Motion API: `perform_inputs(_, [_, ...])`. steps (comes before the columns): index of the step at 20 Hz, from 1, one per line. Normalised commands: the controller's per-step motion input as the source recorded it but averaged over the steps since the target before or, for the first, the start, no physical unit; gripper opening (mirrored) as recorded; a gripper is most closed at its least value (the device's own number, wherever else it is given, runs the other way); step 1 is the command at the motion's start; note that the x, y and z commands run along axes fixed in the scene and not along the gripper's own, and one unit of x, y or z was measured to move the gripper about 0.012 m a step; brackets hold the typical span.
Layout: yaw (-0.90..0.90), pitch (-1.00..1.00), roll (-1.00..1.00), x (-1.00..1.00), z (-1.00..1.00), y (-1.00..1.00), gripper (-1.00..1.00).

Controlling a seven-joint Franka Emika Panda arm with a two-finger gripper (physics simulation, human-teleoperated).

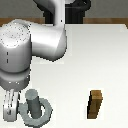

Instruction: Put the loop with the handle onto the peg.

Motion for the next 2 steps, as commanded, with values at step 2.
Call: perform_inputs(2, [0.0, 0.0, 0.0, 0.0, 0.0, 0.0, 1.0])
